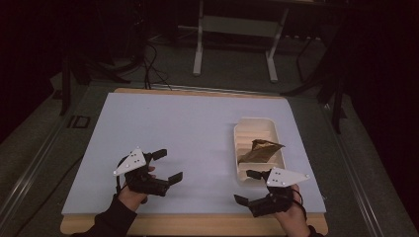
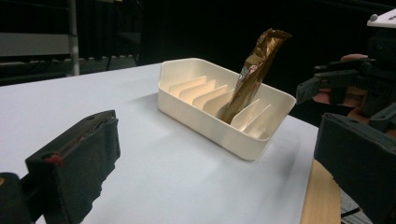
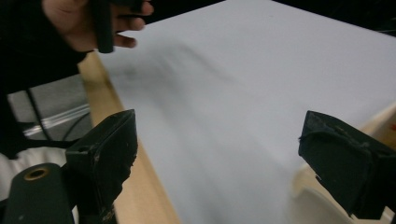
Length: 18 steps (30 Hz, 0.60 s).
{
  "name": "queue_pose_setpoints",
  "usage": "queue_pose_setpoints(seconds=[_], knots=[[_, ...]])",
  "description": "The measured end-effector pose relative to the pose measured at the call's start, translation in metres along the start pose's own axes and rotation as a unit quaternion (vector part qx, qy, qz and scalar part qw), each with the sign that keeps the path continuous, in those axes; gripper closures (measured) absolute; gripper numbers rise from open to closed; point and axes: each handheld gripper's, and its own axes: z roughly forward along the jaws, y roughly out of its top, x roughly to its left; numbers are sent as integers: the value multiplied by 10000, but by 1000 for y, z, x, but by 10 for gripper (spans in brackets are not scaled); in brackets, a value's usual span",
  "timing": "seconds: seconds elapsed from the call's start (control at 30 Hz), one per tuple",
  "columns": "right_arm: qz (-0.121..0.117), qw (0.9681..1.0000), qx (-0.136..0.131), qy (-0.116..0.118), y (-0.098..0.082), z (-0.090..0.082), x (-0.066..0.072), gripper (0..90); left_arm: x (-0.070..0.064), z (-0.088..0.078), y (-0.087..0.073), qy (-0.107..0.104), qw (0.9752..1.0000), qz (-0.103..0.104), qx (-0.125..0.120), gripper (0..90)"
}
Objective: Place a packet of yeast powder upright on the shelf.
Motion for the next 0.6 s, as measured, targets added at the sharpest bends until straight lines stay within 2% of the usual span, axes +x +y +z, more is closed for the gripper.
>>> queue_pose_setpoints(seconds=[0.07,0.23,0.33,0.43,0.5,0.6], knots=[[4,10000,-15,1,-1,0,-1,127,0,0,0,-7,10000,-4,-4,8],[4,9999,153,-53,-13,0,-2,132,0,-1,0,32,10000,53,-34,8],[-113,9996,220,-102,-16,1,-1,135,0,-1,-1,31,10000,59,-16,8],[-96,9998,168,-35,-16,0,-2,136,0,0,-3,31,10000,27,13,8],[-164,9997,152,-73,-15,-1,0,137,0,1,-3,34,10000,23,18,8],[-214,9998,24,9,-14,-3,0,138,1,1,-4,36,10000,9,25,8]])
